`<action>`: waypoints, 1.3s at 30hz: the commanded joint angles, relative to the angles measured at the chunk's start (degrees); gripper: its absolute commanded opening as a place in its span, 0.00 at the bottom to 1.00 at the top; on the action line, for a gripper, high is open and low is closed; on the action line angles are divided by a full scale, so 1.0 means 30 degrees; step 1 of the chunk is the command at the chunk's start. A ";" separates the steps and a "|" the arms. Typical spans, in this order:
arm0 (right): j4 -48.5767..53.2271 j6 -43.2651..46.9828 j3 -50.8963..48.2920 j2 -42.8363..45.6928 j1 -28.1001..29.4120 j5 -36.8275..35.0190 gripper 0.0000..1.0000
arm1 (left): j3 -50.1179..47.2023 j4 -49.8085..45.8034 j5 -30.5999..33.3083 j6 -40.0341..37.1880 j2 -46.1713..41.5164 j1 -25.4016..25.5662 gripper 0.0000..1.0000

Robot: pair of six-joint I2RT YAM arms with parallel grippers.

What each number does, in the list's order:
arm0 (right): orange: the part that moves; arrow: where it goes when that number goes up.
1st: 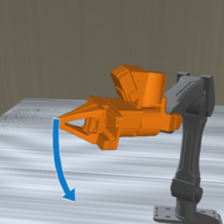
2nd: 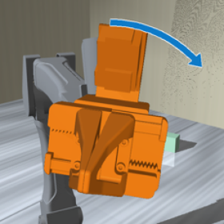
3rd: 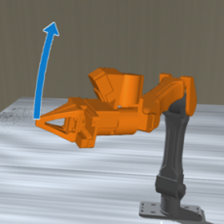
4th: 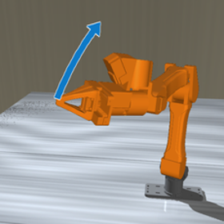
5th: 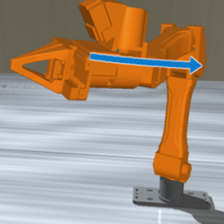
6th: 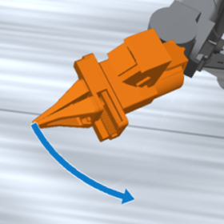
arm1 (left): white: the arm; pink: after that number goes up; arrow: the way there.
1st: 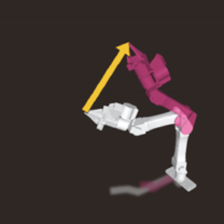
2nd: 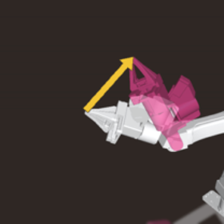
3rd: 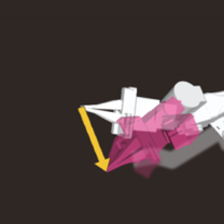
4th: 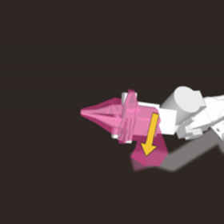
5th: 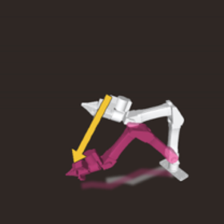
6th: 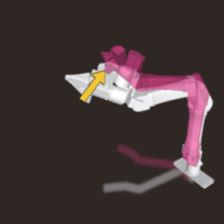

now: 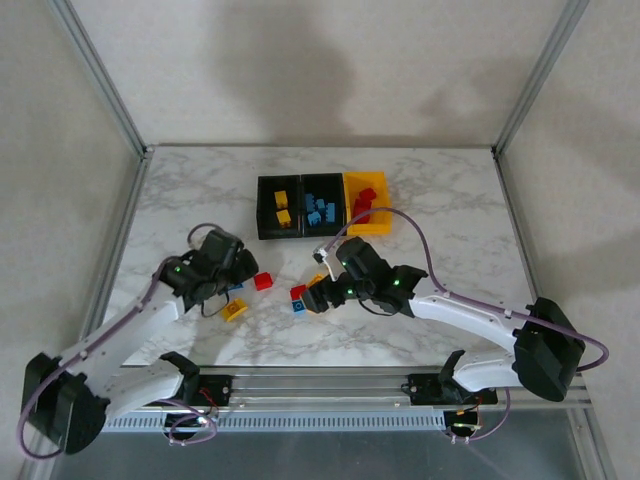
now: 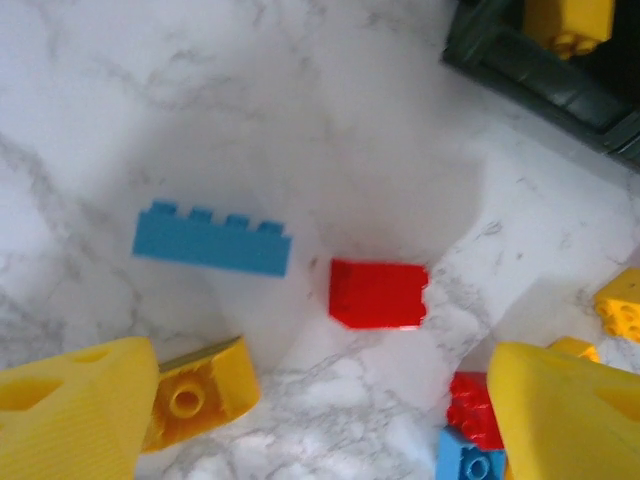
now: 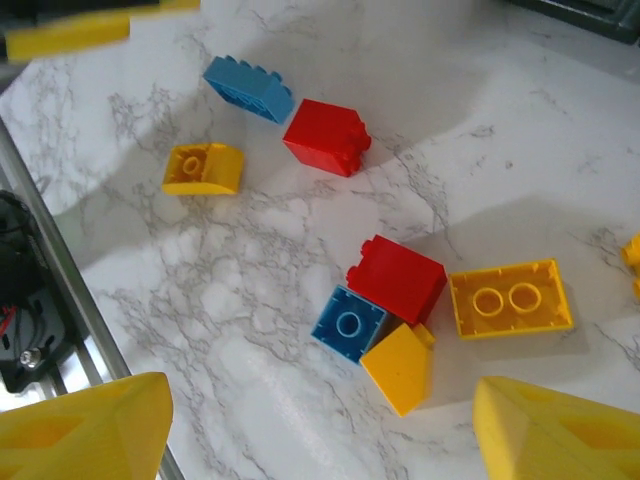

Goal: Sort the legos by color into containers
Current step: Pick up the lego from the bottom-left of the table.

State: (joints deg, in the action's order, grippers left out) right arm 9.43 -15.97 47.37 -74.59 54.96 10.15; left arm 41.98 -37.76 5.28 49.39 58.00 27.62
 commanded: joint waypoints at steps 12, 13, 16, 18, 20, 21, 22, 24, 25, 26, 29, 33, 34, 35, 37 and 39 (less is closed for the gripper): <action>-0.0770 0.0257 0.0878 -0.1368 0.1330 -0.0111 0.78 | -0.4149 0.1509 -0.1311 0.2496 0.0428 -0.0065 0.89; -0.0825 0.0205 0.0824 -0.1316 0.1338 -0.0110 0.78 | -0.4148 0.1636 -0.1261 0.2398 0.0777 -0.0056 0.89; -0.0888 0.0188 0.0704 -0.1043 0.1356 -0.0321 0.78 | -0.4101 0.2009 -0.1154 0.2173 0.1661 -0.0065 0.89; -0.0783 0.0195 0.0731 -0.0904 0.1343 -0.0416 0.78 | -0.4111 0.2138 -0.1086 0.2200 0.2157 -0.0065 0.89; -0.0684 0.0229 0.0710 -0.0816 0.1321 -0.0576 0.78 | -0.4256 0.2341 -0.0983 0.2157 0.2660 -0.0065 0.89; -0.0683 0.0225 0.0673 -0.0758 0.1335 -0.0624 0.78 | -0.4294 0.2285 -0.0835 0.2171 0.2872 -0.0048 0.88; -0.0683 0.0225 0.0644 -0.0768 0.1334 -0.0681 0.78 | -0.4280 0.2264 -0.0728 0.2145 0.3158 -0.0039 0.88; -0.0727 0.0180 0.0587 -0.0772 0.1340 -0.0707 0.78 | -0.4381 0.2448 -0.0793 0.2056 0.3556 -0.0035 0.87; -0.0800 0.0145 0.0515 -0.0757 0.1341 -0.0718 0.78 | -0.4434 0.2544 -0.0722 0.2054 0.3776 -0.0035 0.87; -0.0879 0.0100 0.0444 -0.0739 0.1343 -0.0696 0.78 | -0.4496 0.2743 -0.0763 0.2002 0.3995 -0.0035 0.87; -0.1085 -0.0023 0.0242 -0.0680 0.1348 -0.0821 0.78 | -0.4659 0.3173 -0.0763 0.1882 0.4986 -0.0017 0.83; -0.1066 -0.0068 0.0092 -0.0459 0.1338 -0.1067 0.78 | -0.4818 0.3732 -0.1143 0.1651 0.5745 0.0094 0.67; -0.1008 -0.0062 0.0033 -0.0395 0.1322 -0.1103 0.78 | -0.4818 0.3767 -0.1065 0.1672 0.5746 0.0112 0.65; -0.0992 -0.0046 -0.0015 -0.0313 0.1338 -0.1172 0.78 | -0.4811 0.3794 -0.1002 0.1652 0.5689 0.0139 0.61; -0.0948 -0.0017 -0.0116 -0.0210 0.1336 -0.1232 0.78 | -0.4699 0.3671 -0.0939 0.1654 0.5618 0.0125 0.58; -0.0917 -0.0066 -0.0191 -0.0159 0.1321 -0.1261 0.78 | -0.4510 0.3523 -0.0968 0.1635 0.5365 0.0170 0.55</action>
State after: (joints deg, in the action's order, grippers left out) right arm 7.27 -15.84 47.79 -76.31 58.39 7.49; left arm 30.68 -32.82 4.12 54.70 71.77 28.05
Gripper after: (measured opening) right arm 0.781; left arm 0.621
